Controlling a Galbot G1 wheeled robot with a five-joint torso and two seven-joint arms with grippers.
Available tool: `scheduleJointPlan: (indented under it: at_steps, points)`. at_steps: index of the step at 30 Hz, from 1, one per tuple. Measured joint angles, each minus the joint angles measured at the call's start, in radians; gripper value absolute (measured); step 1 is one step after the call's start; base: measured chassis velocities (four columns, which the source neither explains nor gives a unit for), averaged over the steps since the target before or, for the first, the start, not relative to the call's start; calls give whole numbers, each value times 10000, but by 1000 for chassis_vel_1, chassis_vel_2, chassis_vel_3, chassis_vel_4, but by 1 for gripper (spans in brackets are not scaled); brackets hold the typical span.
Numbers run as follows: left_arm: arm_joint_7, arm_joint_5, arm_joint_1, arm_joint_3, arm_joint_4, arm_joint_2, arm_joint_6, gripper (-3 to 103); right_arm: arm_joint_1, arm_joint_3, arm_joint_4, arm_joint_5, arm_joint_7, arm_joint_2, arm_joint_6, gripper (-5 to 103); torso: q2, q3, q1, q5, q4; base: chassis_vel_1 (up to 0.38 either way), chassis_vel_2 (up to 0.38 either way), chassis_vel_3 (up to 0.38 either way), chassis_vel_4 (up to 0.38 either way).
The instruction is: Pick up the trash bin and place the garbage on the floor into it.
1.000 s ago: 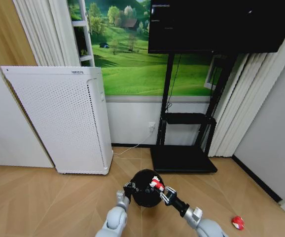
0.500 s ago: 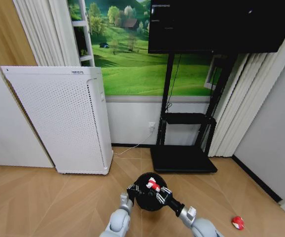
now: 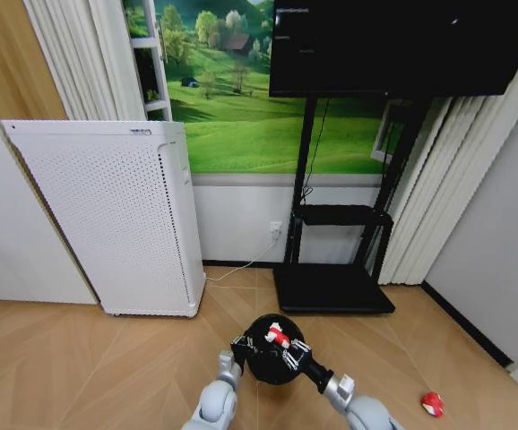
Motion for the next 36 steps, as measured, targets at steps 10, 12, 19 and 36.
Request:
scheduleJointPlan:
  at_steps: [10, 12, 19, 36]
  points:
    - [18, -6, -6, -6, -7, 31, -10, 4, -31, 44, 9, -30, 12, -41, 24, 66, 0, 0, 0, 0, 0, 0, 0, 0, 0]
    - [18, -6, -5, -6, -8, 30, -10, 4, -30, 49, 10, -22, 12, -43, 25, 71, 1, 0, 0, 0, 0, 0, 0, 0, 0]
    - [21, -7, -3, -20, -20, 31, -12, 4, -4, 56, 19, 6, 16, -52, 20, 97, 1, 0, 0, 1, 0, 0, 0, 0, 0]
    - [21, -25, -1, -46, -78, 30, -12, 4, -32, 155, 92, 54, 44, -99, -7, 100, 0, 0, 0, 1, 0, 0, 0, 0, 0]
